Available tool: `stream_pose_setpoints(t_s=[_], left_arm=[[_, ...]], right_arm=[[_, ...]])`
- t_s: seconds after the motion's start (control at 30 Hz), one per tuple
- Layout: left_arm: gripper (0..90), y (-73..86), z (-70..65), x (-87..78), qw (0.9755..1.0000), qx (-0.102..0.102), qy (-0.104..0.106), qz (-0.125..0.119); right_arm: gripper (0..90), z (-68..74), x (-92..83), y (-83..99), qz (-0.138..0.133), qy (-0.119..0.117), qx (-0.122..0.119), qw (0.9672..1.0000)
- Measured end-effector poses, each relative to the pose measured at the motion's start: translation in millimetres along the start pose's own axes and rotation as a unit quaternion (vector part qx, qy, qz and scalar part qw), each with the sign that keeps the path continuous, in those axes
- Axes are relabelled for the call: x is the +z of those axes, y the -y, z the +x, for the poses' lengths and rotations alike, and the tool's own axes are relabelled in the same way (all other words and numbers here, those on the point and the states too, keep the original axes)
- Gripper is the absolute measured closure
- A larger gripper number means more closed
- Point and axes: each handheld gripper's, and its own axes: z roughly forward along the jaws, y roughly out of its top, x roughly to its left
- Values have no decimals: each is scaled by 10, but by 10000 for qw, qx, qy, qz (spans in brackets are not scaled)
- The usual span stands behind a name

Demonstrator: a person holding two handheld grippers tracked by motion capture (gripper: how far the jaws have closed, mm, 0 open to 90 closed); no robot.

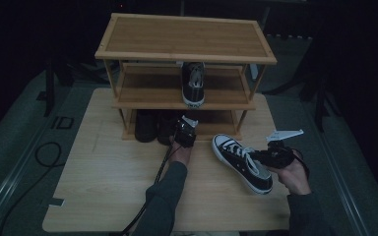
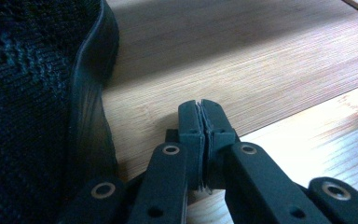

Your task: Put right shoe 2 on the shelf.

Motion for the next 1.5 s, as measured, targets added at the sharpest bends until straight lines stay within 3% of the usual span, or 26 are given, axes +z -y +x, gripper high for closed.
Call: stream_pose_setpoints(t_s=[0.63,1.5], left_arm=[[881,0,-2,1,10000,2,-6,-4],[881,0,-3,0,10000,10,-10,0]], right_arm=[[881,57,-164,-241,-120,-145,-206,9996],[882,172,-377,-529,-482,-298,-480,9972]])
